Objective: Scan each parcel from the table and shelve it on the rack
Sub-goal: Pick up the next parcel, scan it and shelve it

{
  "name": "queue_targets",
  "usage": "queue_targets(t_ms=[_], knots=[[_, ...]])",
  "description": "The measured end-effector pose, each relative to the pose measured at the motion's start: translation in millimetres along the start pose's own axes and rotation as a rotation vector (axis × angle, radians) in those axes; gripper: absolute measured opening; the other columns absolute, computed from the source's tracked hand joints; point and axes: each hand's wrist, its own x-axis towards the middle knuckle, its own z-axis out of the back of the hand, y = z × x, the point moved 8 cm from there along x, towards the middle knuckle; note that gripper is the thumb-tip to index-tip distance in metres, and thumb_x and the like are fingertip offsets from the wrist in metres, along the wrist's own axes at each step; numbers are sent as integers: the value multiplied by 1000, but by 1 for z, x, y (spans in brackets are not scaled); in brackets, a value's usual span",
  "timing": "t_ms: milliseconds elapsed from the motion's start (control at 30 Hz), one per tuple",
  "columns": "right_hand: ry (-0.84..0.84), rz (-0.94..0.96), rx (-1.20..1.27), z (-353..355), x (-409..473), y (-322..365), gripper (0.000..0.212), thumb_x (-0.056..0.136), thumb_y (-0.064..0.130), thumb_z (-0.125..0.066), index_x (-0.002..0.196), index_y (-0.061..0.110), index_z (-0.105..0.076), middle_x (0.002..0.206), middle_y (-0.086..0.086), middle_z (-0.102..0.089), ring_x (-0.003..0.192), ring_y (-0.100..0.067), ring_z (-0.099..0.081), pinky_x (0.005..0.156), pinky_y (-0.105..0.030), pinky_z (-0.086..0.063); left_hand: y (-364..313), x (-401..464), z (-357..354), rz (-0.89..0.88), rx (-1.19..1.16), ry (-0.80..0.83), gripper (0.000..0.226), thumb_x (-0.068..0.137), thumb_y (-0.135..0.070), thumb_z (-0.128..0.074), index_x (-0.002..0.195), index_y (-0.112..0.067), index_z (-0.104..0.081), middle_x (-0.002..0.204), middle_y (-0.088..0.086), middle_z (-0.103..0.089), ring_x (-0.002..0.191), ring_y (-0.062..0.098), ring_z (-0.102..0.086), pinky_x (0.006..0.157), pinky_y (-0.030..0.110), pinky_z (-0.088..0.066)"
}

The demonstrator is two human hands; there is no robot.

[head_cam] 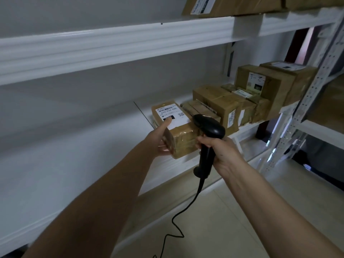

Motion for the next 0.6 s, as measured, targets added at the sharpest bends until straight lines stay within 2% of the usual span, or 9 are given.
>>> queue_targets(t_ms=[67,167,233,267,333,467,600], knots=[[57,-3,-2,-11,0,-2,24,79,2,-71,101,9,-66,98,-10,-71,91,-22,-68,81,-33,-52,0,-2,13,-42,-4,-71,56,77,-65,-66,103,-16,-58,106,9,-63,94,27,-64,61,34,-57],[173,1,-39,-41,-2,-9,26,78,3,-73,102,10,-68,91,-7,-73,91,-22,-69,81,-34,-53,-6,-13,50,-175,170,-294,42,85,-50,-68,99,-11,-61,102,10,-65,88,23,-63,74,36,-56],[257,9,-57,-66,-9,-18,23,77,1,-73,97,12,-68,85,-6,-71,87,-22,-69,78,-32,-54,-13,-30,78,-276,472,-466,30,85,-39,-70,94,-10,-65,108,12,-67,94,25,-64,87,37,-54],[296,6,-76,-79,-14,-24,23,77,1,-73,96,13,-68,84,-6,-70,86,-22,-68,79,-33,-54,-16,-41,89,-317,647,-533,31,86,-37,-69,100,-10,-67,111,10,-67,100,25,-63,89,34,-51],[361,-7,-119,-105,-26,-39,25,76,0,-74,97,13,-67,82,-6,-69,84,-23,-69,83,-36,-55,-16,-68,110,-369,883,-626,33,86,-38,-67,111,-15,-67,113,2,-66,105,21,-61,85,29,-45],[484,-95,-181,-155,-57,-79,14,77,-2,-73,86,8,-67,73,-7,-68,79,-23,-67,93,-44,-50,0,-120,160,-399,1009,-730,28,87,-36,-66,109,-19,-65,108,-1,-67,98,17,-61,77,25,-43],[606,-149,-251,-206,-104,-121,17,76,0,-73,90,6,-67,80,-10,-69,82,-24,-68,96,-45,-49,28,-180,217,-365,1055,-818,25,89,-35,-63,107,-18,-66,105,-1,-67,95,18,-62,81,29,-50]])
